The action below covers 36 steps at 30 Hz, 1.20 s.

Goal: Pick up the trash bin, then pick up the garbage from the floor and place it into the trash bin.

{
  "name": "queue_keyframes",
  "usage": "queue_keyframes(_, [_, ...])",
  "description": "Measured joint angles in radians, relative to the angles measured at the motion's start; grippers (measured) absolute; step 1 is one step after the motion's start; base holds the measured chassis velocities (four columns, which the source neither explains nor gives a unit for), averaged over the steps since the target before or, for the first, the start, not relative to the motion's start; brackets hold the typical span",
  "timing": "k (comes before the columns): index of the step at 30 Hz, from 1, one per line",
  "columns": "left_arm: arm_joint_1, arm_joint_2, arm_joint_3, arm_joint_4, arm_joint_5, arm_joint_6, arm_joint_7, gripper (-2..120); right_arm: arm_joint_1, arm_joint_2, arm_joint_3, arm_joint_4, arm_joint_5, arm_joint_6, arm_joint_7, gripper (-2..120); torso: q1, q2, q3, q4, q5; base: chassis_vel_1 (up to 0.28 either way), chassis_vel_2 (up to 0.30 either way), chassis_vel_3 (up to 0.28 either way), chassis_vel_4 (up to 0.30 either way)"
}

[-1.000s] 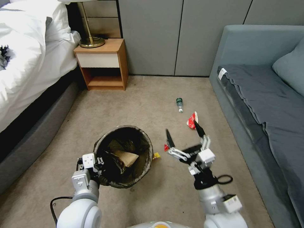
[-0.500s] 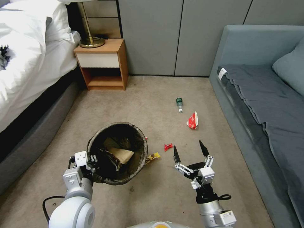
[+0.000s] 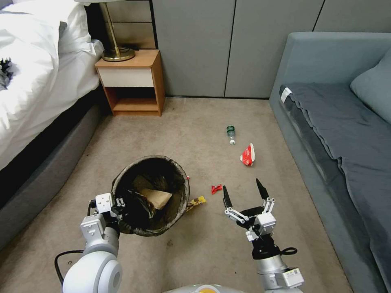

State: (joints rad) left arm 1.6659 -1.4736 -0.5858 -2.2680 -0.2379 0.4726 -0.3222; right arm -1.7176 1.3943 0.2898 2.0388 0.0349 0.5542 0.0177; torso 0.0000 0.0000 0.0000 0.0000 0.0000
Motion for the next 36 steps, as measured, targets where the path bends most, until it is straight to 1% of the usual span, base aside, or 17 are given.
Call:
queue_keyframes(18, [0.004, -0.001, 0.003, 0.002, 0.004, -0.004, 0.0, 0, 0.015, 0.007, 0.006, 0.004, 0.001, -0.01, 0.004, 100, 0.0, 0.0, 0.0, 0.0, 0.0, -0.008, 0.006, 0.01, -0.006])
queue_keyframes(23, [0.004, -0.002, 0.003, 0.005, 0.005, -0.004, 0.0, 0, 0.019, 0.006, 0.005, 0.004, 0.005, -0.01, 0.001, 100, 0.0, 0.0, 0.0, 0.0, 0.0001, -0.133, 0.136, 0.153, -0.134])
queue_keyframes(29, [0.003, -0.001, 0.003, 0.006, 0.005, -0.005, 0.0, 0, 0.024, 0.004, 0.006, 0.002, 0.005, -0.007, -0.012, 100, 0.0, 0.0, 0.0, 0.0, 0.0, -0.227, 0.218, 0.223, -0.236])
queue_keyframes(33, [0.002, -0.002, 0.003, 0.006, 0.005, -0.005, 0.001, 0, 0.041, 0.004, 0.008, -0.006, 0.01, 0.017, -0.035, 100, 0.0, 0.0, 0.0, 0.0001, -0.0001, -0.221, 0.175, 0.167, -0.2])
queue_keyframes(34, [0.002, -0.002, 0.003, 0.006, 0.006, -0.005, 0.001, 0, 0.043, 0.004, 0.008, -0.008, 0.01, 0.022, -0.04, 100, 0.0, 0.0, 0.0, 0.0, 0.0003, -0.125, 0.141, 0.161, -0.081])
queue_keyframes(36, [0.002, -0.002, 0.003, 0.006, 0.006, -0.005, 0.001, 0, 0.046, 0.004, 0.008, -0.01, 0.01, 0.028, -0.044, 100, 0.0, 0.0, 0.0, 0.0, -0.0002, -0.062, 0.025, 0.038, -0.041])
